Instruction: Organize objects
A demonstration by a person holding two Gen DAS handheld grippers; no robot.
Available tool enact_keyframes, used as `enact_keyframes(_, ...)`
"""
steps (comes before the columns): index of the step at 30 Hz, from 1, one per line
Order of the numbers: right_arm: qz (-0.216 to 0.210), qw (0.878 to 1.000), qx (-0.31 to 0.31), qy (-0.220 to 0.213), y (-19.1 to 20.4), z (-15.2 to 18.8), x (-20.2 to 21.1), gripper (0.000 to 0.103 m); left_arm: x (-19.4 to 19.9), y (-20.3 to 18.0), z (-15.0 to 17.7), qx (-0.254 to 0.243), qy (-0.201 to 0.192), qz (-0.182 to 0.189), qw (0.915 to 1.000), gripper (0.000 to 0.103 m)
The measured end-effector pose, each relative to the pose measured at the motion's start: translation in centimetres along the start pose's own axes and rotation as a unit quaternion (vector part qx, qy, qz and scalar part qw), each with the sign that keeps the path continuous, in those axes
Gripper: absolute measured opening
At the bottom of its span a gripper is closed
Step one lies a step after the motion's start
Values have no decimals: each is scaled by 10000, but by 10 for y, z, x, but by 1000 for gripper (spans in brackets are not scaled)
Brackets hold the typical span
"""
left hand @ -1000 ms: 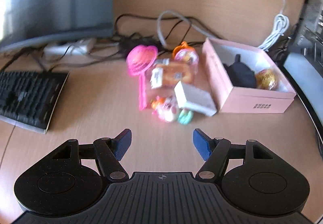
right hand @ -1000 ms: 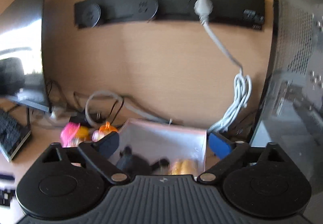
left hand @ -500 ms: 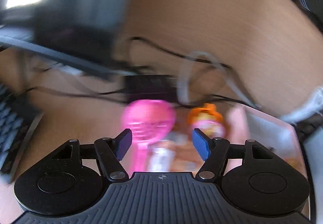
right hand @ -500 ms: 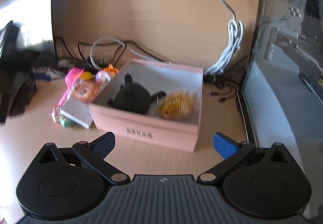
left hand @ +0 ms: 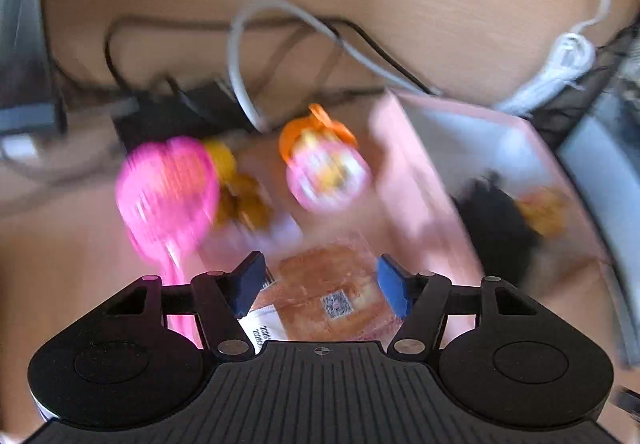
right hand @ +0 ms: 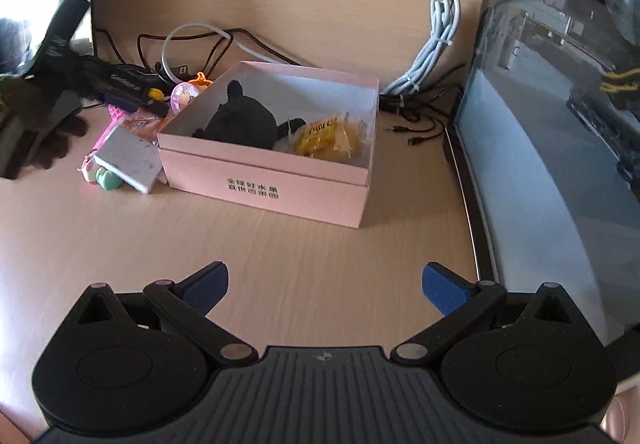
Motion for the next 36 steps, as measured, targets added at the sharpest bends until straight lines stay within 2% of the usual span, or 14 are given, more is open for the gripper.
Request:
enact_keyframes(3,-35,10000,-26,67,0,4,-4,103,18,-14,22,-427,199,290,9985,66)
enact_keyframes(5,-71,9999,-24,69,1,4,-4,103,22,-21,30,-994,223,171,9946,66)
enact_keyframes(8,-147,9999,33,44,6,3,-3,103,24,-32,41,-1835,219,-70,9827,67)
enact_keyframes(12,-200,9997,124,-3,13,3,-1,103,19,-43,40,-2393,284,-109,9705,73)
enact_keyframes(14,-228,9996,150,-4,16,5,2,103,9,-44,37,-2472,300,-165,9684,76)
enact_keyframes(17,-207,9996,167,60,19,12,4,103,-1,-45,33,-2268,372,-185,9730,79)
enact_keyframes(21,-186,9996,179,143,21,23,10,103,3,-45,36,-2220,357,-222,9741,73)
enact_keyframes(26,-353,9990,152,245,30,28,9,103,12,-33,46,-1542,129,-400,9871,67)
enact_keyframes(28,-498,9983,189,255,40,25,6,103,23,-22,47,-1002,60,-520,9936,56)
enact_keyframes(29,-582,9977,248,231,48,22,5,103,32,-16,46,-711,-20,-557,9959,44)
enact_keyframes(30,-659,9971,320,194,56,20,5,103,48,-6,46,-341,-187,-587,9975,19)
enact_keyframes(31,-735,9964,401,152,64,17,5,103,62,4,45,-28,-308,-593,9978,10)
enact_keyframes(33,-925,9939,591,69,81,11,4,103,97,26,48,583,-625,-719,9937,10)
enact_keyframes(36,-1226,9887,867,17,109,4,-1,103,135,44,62,919,-846,-834,9887,10)
Point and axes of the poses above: each gripper's, at about its wrist camera, not at the fingertips, and x roughly against the way its jaws point, y to its left, z to its underside, the point moved 7 cm from there along -x, roughly the way its jaws point, and after that the axes turned 2 degrees about -y, right-handed, at the moved point
